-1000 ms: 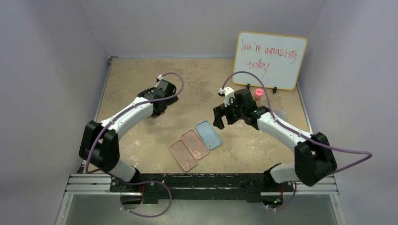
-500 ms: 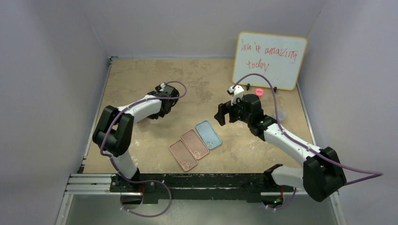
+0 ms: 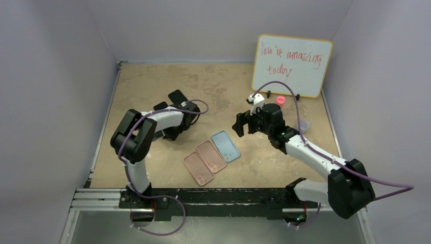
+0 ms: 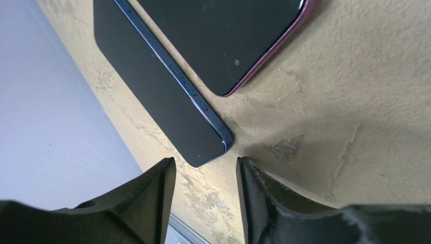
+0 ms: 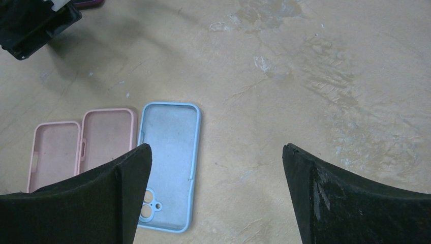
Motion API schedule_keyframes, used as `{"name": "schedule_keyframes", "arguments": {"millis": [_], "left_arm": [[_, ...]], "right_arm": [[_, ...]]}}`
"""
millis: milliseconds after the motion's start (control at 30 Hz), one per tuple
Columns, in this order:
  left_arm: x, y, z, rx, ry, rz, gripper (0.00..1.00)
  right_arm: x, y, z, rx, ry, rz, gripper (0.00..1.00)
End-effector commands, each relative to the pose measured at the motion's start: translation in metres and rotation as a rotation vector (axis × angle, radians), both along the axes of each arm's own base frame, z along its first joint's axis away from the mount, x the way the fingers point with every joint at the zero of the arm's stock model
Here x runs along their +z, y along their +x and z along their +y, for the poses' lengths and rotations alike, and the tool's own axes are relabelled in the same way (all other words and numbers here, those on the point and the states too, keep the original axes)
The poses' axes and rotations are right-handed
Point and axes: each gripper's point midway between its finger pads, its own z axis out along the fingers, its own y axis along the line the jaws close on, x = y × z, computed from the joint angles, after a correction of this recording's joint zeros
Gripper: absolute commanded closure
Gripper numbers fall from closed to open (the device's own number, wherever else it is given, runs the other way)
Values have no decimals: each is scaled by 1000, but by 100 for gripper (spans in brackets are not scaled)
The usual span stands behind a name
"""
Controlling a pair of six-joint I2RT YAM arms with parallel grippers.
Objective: Take the phone out of the phone case
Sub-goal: Place the phone at the center of the board, then move the phone to the center of the board.
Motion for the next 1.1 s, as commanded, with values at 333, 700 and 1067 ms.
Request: {"name": "schedule_keyframes", "arguments": {"millis": [333, 700, 1067], "left_arm": [[13, 17, -24, 182, -541, -156, 27], [30, 23, 27, 604, -1082, -515, 16], [16, 29, 50, 818, -1148, -748, 16]], "right_arm": [[8, 4, -4, -32, 16, -38, 1], [12, 2, -2, -18, 28, -45, 1], [12, 0, -2, -15, 28, -39, 1]]}}
